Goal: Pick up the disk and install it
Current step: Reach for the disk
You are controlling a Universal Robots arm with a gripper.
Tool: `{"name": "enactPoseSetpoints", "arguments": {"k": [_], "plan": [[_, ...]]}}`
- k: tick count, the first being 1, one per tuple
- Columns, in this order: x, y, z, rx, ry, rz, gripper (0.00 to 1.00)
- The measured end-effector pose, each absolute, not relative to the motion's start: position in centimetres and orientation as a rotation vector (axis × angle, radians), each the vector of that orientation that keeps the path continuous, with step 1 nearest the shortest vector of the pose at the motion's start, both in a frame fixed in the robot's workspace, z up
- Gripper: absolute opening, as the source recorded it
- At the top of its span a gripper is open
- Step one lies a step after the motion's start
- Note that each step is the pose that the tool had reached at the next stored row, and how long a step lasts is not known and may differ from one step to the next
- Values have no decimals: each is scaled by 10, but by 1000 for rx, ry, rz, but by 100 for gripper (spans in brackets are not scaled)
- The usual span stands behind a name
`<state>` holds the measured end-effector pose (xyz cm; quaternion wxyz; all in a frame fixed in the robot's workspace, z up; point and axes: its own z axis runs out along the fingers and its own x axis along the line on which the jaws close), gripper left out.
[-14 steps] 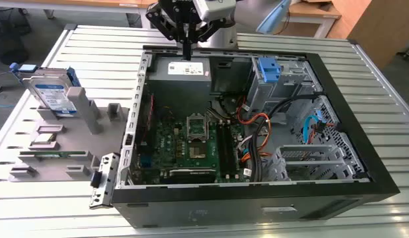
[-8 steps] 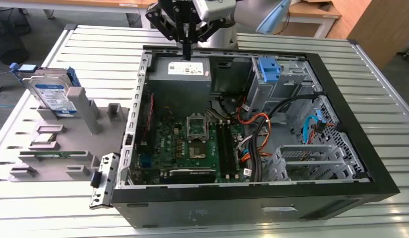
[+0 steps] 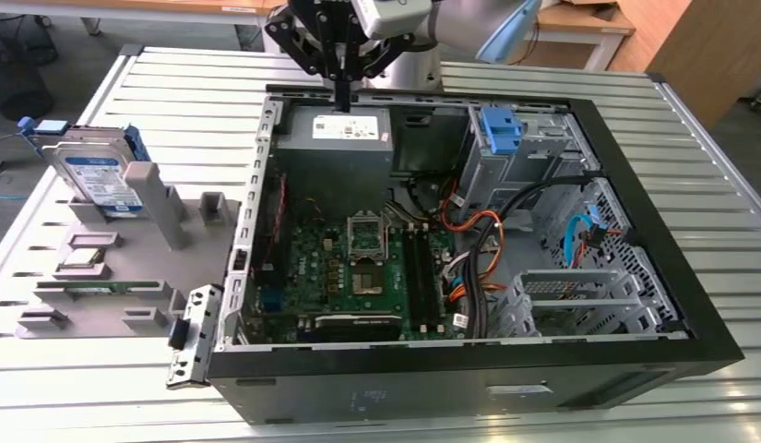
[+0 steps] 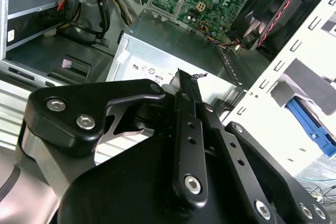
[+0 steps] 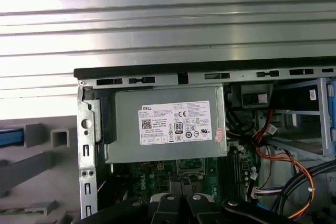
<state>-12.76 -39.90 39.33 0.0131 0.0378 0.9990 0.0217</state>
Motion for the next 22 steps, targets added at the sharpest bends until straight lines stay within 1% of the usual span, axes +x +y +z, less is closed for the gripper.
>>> {"name": "enactPoseSetpoints", "arguments": {"k": [22], "plan": [[-152,-399,393,118,3112,68,10]]}}
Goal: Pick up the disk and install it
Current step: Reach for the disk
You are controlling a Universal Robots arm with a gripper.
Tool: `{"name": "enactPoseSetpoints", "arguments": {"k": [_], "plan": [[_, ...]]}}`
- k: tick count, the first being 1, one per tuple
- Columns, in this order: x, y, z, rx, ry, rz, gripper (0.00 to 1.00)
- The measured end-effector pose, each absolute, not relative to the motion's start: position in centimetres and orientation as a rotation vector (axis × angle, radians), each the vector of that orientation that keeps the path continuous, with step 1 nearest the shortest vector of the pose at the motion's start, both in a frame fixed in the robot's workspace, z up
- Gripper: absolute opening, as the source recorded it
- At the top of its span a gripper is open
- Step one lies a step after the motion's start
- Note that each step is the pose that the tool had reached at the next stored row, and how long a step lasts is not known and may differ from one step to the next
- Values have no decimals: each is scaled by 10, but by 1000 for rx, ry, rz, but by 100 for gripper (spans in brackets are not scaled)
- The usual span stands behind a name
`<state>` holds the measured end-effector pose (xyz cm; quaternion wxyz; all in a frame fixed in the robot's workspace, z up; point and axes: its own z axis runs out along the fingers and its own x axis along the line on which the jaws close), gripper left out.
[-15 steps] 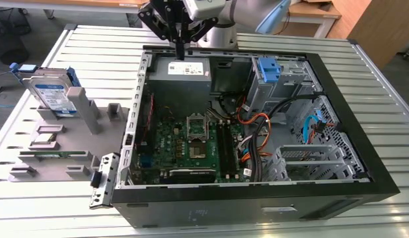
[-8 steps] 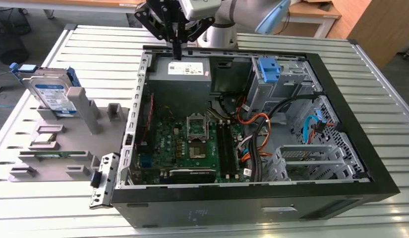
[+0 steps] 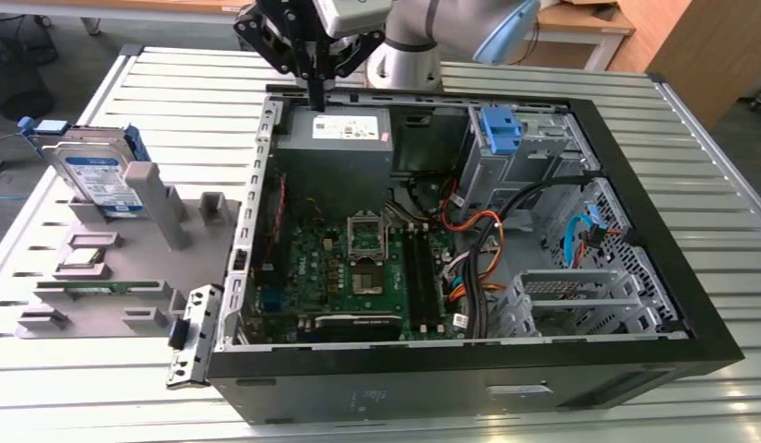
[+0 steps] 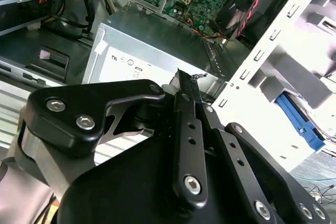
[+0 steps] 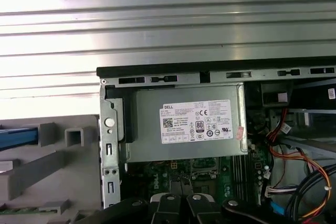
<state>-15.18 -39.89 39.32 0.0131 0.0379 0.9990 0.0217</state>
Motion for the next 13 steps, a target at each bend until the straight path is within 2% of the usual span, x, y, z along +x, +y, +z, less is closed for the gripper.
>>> {"name": "enactPoseSetpoints", "arguments": {"k": [13], "plan": [[-182,-399,393,118,3112,68,10]]}}
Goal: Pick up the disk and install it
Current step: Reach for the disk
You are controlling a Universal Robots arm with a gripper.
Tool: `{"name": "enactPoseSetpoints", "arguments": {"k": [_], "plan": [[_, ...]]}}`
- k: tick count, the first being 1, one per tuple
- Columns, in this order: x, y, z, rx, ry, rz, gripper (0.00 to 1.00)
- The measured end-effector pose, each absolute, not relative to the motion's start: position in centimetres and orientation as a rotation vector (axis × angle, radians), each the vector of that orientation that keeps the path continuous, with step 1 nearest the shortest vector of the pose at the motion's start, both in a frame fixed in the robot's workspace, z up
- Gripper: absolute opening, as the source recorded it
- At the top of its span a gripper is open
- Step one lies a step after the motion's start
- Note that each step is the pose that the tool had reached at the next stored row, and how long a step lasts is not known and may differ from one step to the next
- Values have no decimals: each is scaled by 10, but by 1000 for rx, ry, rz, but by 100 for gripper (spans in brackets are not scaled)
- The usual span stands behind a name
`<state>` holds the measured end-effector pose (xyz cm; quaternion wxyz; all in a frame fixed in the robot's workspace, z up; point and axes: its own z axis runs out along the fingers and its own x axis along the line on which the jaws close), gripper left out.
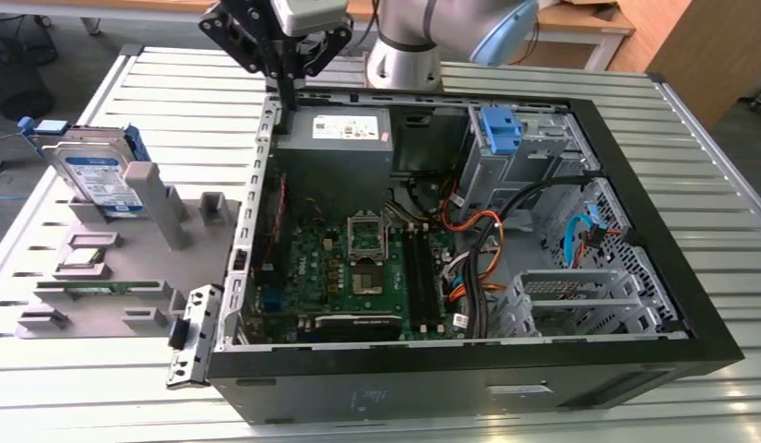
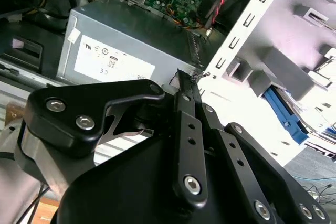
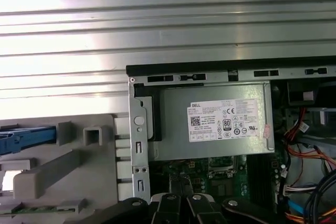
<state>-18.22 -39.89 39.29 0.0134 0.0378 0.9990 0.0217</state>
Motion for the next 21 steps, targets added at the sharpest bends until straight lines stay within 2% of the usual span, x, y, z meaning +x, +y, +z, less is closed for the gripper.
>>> {"name": "enactPoseSetpoints", "arguments": {"k": [21], "plan": [[-200,-399,393,118,3112,68,10]]}}
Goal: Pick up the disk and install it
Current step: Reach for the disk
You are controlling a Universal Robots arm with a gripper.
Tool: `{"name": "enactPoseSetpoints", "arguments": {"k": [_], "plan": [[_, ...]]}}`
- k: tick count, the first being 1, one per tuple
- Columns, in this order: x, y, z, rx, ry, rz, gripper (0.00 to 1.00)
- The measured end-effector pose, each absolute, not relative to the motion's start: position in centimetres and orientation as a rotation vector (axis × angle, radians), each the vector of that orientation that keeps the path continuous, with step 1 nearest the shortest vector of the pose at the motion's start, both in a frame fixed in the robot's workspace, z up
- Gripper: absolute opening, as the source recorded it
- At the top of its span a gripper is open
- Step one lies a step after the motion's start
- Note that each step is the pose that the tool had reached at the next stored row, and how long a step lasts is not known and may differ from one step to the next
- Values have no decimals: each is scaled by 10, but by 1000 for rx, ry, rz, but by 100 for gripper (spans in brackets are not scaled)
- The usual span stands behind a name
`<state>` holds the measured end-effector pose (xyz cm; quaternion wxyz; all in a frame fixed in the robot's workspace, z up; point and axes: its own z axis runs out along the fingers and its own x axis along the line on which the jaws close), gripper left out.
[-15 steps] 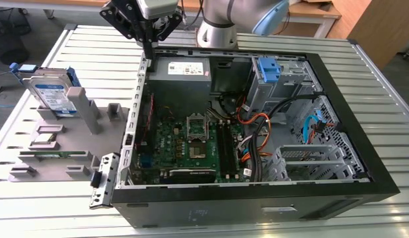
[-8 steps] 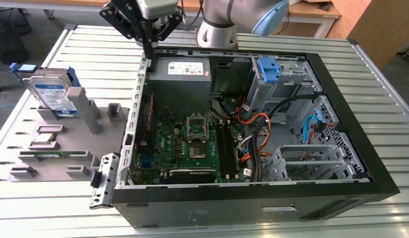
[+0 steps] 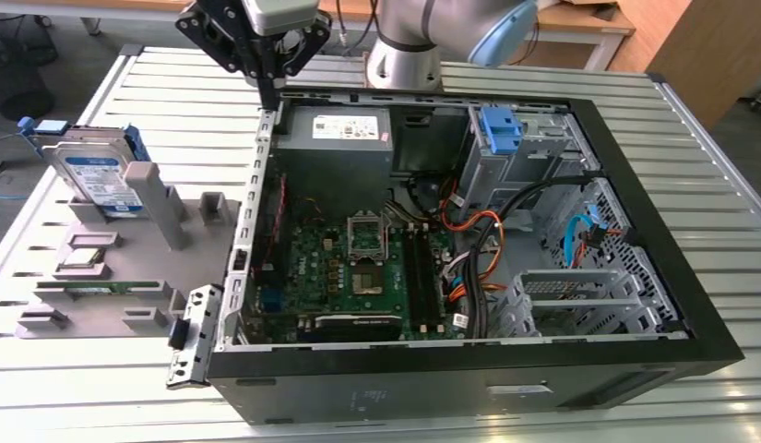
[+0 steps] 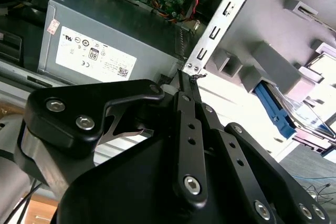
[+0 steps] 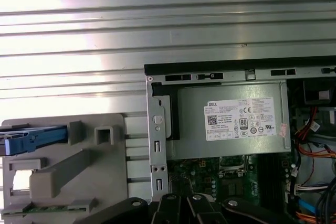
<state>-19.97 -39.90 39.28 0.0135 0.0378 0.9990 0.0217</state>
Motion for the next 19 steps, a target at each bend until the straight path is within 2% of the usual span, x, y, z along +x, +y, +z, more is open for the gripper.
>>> {"name": "enactPoseSetpoints", "arguments": {"k": [19], "plan": [[-229,-399,393,118,3112,68,10]]}}
